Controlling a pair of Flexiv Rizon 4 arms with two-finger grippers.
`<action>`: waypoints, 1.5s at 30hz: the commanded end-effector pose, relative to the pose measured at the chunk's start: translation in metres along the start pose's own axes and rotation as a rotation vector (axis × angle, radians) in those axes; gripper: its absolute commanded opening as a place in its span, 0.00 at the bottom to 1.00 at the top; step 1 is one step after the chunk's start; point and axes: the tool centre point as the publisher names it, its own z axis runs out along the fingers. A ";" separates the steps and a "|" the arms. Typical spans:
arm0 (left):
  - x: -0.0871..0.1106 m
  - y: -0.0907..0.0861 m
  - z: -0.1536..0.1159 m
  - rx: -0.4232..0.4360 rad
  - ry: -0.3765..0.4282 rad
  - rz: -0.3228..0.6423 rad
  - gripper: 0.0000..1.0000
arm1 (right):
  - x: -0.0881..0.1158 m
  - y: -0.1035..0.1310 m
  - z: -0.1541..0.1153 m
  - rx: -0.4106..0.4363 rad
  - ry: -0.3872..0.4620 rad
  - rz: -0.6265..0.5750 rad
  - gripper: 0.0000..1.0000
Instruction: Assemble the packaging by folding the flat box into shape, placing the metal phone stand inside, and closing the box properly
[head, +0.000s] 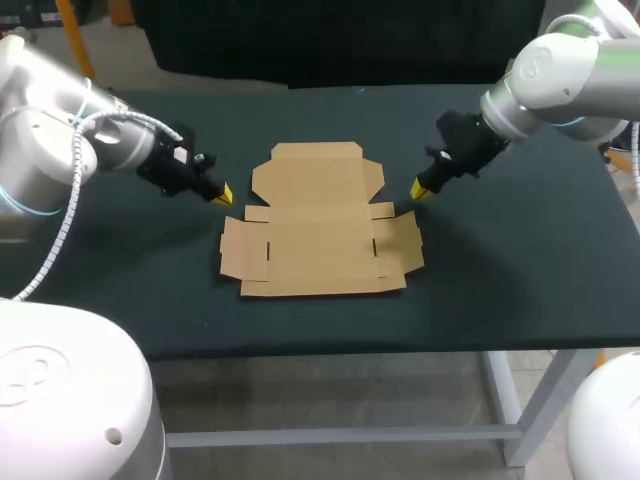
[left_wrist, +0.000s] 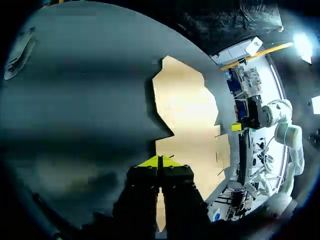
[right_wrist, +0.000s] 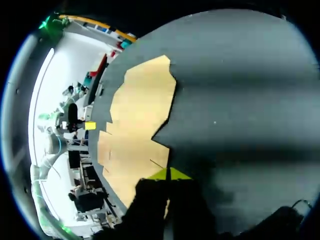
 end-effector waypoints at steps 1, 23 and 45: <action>-0.007 -0.003 0.007 -0.014 0.029 0.021 0.00 | -0.013 0.004 0.008 0.009 0.046 -0.009 0.00; -0.014 -0.007 0.036 -0.071 0.055 0.020 0.00 | -0.015 0.004 0.030 0.032 0.079 -0.008 0.00; -0.013 -0.002 0.044 -0.058 0.080 0.005 0.00 | -0.004 -0.001 0.048 -0.050 0.100 0.045 0.00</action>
